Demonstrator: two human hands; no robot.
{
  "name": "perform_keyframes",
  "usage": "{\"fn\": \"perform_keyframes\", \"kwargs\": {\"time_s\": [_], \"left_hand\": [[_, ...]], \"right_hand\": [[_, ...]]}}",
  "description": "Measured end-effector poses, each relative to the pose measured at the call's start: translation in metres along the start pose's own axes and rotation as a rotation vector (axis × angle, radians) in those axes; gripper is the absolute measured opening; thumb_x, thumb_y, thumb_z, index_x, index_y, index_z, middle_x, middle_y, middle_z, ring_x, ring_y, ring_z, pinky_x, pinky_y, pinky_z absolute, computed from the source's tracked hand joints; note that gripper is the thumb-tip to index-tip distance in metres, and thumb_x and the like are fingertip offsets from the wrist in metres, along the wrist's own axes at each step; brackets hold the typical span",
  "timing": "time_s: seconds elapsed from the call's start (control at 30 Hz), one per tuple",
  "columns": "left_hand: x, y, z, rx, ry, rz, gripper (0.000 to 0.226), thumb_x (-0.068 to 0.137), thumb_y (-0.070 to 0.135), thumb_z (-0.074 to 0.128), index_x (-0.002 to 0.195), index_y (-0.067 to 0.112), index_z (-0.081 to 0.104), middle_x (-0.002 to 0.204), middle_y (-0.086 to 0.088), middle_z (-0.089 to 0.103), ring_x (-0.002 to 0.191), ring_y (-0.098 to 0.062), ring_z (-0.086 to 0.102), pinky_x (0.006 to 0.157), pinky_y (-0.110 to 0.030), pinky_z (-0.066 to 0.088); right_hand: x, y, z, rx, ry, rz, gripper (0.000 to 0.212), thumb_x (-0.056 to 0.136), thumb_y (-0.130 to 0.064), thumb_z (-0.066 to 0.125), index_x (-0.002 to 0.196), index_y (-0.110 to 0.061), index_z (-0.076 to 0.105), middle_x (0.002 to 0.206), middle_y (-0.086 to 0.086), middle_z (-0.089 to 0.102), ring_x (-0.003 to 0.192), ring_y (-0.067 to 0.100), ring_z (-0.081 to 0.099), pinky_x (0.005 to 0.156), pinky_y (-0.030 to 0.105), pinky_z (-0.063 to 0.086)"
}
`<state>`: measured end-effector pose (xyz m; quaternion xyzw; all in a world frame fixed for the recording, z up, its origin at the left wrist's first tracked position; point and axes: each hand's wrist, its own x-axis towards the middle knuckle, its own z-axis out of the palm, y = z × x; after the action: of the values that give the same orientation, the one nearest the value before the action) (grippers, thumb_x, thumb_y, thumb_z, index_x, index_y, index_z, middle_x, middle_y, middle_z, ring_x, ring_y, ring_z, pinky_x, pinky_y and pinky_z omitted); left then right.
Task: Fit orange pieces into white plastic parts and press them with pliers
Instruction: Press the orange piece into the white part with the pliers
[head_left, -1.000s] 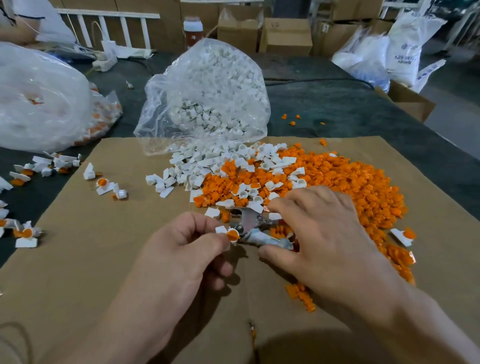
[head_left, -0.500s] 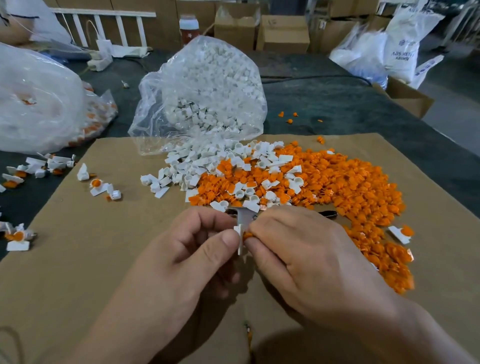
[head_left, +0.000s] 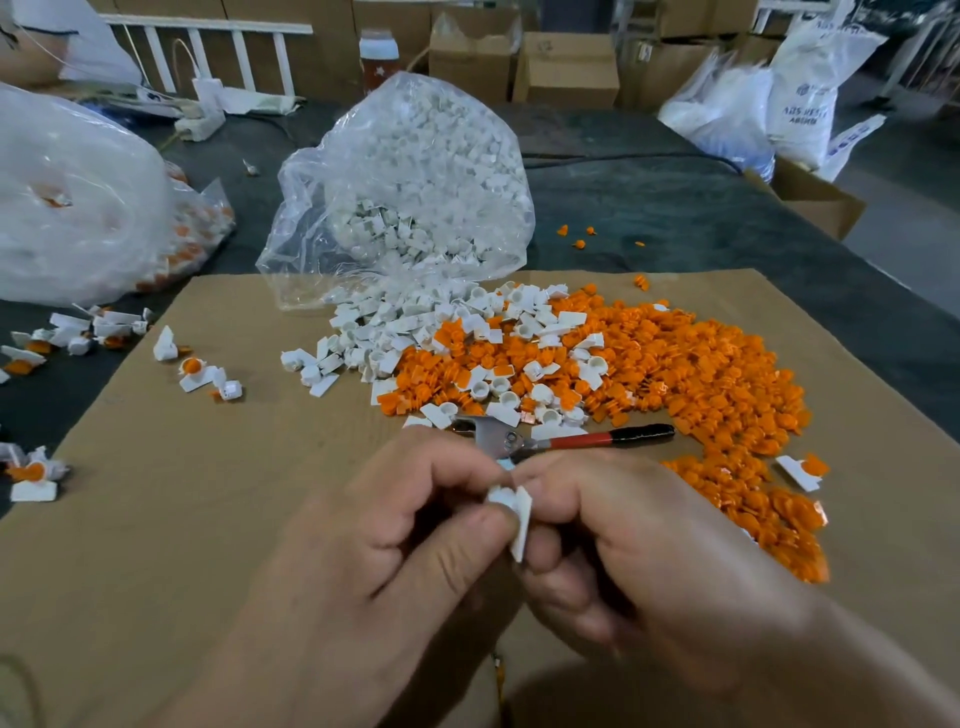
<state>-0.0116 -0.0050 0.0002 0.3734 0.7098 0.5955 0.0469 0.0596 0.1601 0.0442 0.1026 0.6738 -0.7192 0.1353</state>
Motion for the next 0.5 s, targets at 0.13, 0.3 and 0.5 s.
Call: {"fn": "perform_keyframes", "kwargs": {"time_s": [0.13, 0.3, 0.5], "left_hand": [[0.010, 0.004, -0.005, -0.355, -0.013, -0.308, 0.038, 0.068, 0.059, 0.081, 0.084, 0.026, 0.071, 0.058, -0.003, 0.061, 0.042, -0.015, 0.056, 0.038, -0.023, 0.043], [0.012, 0.010, -0.004, -0.611, -0.059, -0.478, 0.030, 0.063, 0.036, 0.078, 0.074, 0.010, 0.067, 0.056, -0.011, 0.053, 0.034, -0.013, 0.045, 0.032, -0.017, 0.035], [0.014, 0.010, -0.005, -0.780, -0.066, -0.511, 0.030, 0.062, 0.030, 0.080, 0.075, 0.007, 0.066, 0.055, -0.009, 0.049, 0.031, -0.012, 0.040, 0.032, -0.016, 0.034]], "right_hand": [[-0.001, 0.004, -0.005, -0.964, 0.335, -0.588, 0.020, 0.093, -0.050, 0.044, 0.090, -0.035, 0.055, 0.081, -0.014, 0.055, 0.073, 0.006, 0.055, 0.059, 0.025, 0.043], [-0.001, 0.003, -0.002, -1.094, 0.300, -0.703, 0.019, 0.100, -0.039, 0.038, 0.093, -0.028, 0.051, 0.085, -0.016, 0.045, 0.073, 0.005, 0.046, 0.057, 0.032, 0.045], [-0.003, -0.003, -0.004, -1.151, 0.270, -0.708, 0.017, 0.099, -0.039, 0.037, 0.097, -0.027, 0.049, 0.088, -0.013, 0.045, 0.071, 0.005, 0.044, 0.054, 0.035, 0.046]]}}
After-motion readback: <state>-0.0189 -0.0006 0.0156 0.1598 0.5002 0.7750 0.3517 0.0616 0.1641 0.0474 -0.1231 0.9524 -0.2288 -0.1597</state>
